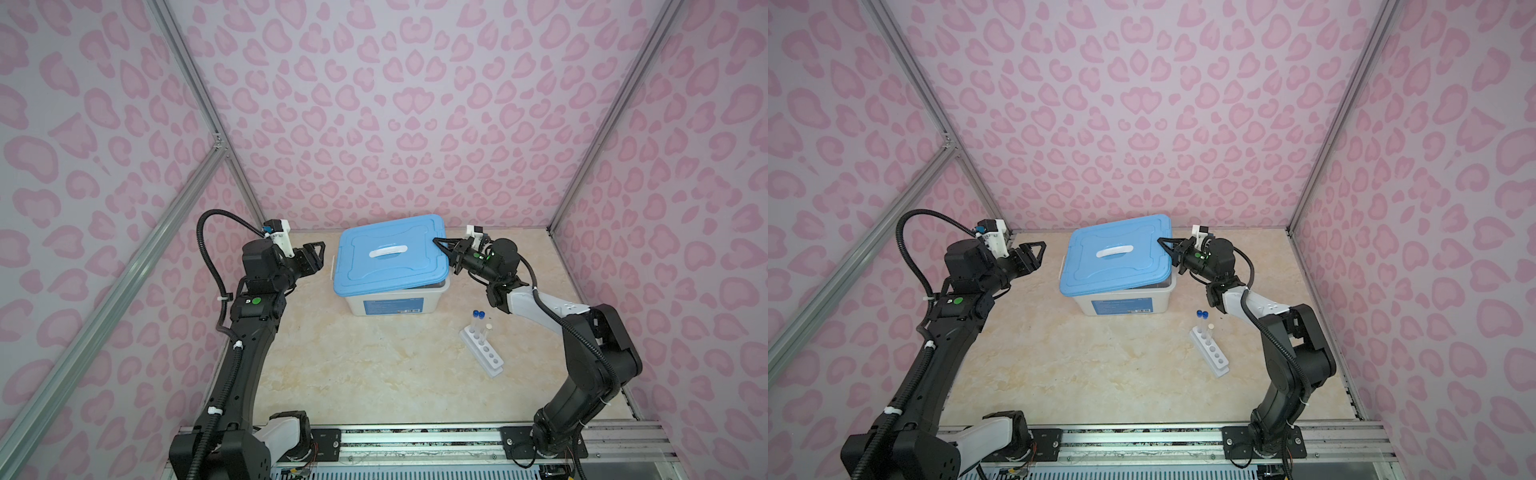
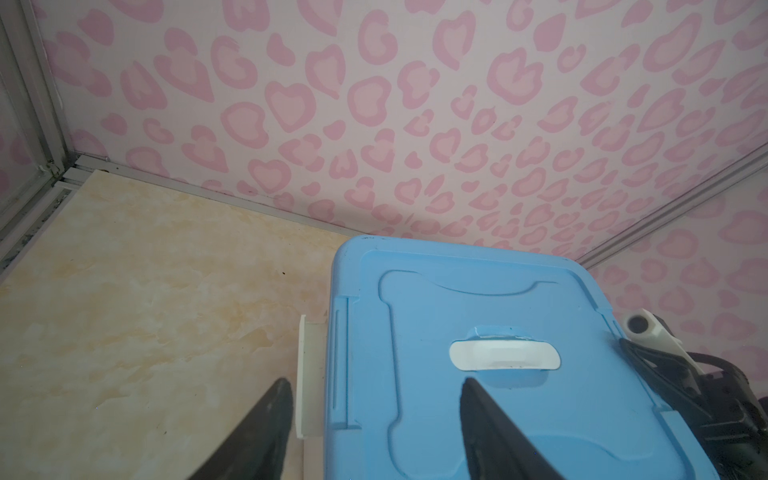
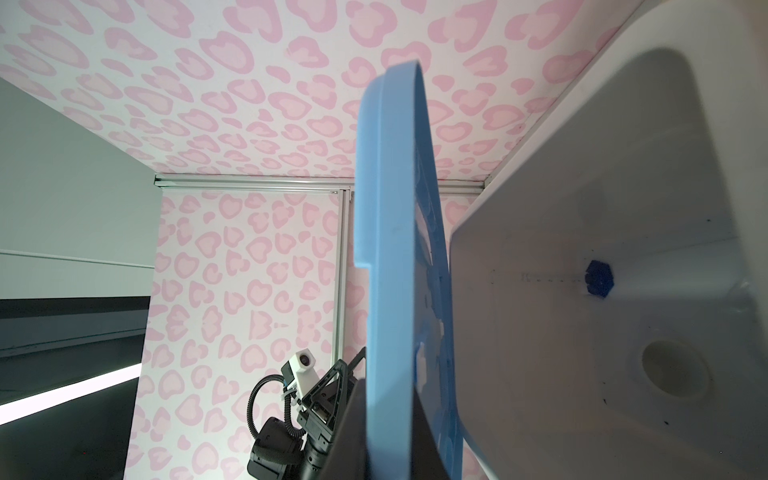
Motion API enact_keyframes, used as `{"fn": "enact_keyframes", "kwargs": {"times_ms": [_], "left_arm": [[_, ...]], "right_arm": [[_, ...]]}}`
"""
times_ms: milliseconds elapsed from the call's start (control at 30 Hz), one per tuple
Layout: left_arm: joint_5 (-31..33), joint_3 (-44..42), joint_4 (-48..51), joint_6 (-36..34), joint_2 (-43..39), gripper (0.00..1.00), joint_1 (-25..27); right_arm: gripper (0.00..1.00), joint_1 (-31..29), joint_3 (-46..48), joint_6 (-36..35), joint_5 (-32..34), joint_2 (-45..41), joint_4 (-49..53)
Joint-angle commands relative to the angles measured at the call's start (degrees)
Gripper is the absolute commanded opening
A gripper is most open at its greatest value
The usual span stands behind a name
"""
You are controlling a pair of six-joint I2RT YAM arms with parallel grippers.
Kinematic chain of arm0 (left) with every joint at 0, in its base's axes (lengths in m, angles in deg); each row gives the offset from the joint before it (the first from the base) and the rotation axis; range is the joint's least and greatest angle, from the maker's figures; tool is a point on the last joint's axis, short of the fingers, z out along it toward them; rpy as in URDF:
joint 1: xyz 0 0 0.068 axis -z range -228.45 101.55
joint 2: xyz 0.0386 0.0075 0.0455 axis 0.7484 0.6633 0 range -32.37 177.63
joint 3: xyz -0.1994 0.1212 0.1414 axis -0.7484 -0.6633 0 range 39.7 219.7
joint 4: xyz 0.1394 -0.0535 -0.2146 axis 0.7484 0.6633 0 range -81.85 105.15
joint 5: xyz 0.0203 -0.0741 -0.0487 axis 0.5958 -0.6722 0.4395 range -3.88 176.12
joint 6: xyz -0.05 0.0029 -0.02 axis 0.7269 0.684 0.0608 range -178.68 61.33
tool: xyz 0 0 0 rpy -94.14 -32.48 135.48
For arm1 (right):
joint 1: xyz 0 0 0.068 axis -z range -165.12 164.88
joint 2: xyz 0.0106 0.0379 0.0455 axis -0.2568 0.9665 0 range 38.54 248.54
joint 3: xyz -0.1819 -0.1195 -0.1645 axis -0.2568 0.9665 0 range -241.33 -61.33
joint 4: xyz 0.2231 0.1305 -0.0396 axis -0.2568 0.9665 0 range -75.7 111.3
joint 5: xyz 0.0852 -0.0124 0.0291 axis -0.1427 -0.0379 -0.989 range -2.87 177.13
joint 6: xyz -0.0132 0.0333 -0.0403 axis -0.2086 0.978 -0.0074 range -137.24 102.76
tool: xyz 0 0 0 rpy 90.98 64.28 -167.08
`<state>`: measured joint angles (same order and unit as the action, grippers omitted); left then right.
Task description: Organize the chemistry lab equipment
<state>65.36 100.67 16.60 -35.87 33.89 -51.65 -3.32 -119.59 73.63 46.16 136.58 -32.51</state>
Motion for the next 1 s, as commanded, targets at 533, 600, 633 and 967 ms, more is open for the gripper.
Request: {"fn": "enact_keyframes", "kwargs": {"times_ms": [533,600,633,967], "left_arm": [[-1.1,0.0,0.4,-1.4,0.3,0.66,0.0],[-1.1,0.3,0.6,-1.6,0.3,0.66,0.0],[-1.1,0.5,0.8,-1.7,0.3,0.67,0.0],[-1.1,0.6,1.3,-2.1,-0.2,0.67,0.0]], "right_arm": [[0.00,1.1,2.3,-1.8,-0.3,1.1,-2.7],[0.00,1.2,2.1,-2.2,-0.3,1.4,-2.6],[0.00,1.2,2.0,-2.3,-0.4,1.6,-2.5],[0.00,2.0,2.2,-1.8,-1.1,4.7,-4.8]]}}
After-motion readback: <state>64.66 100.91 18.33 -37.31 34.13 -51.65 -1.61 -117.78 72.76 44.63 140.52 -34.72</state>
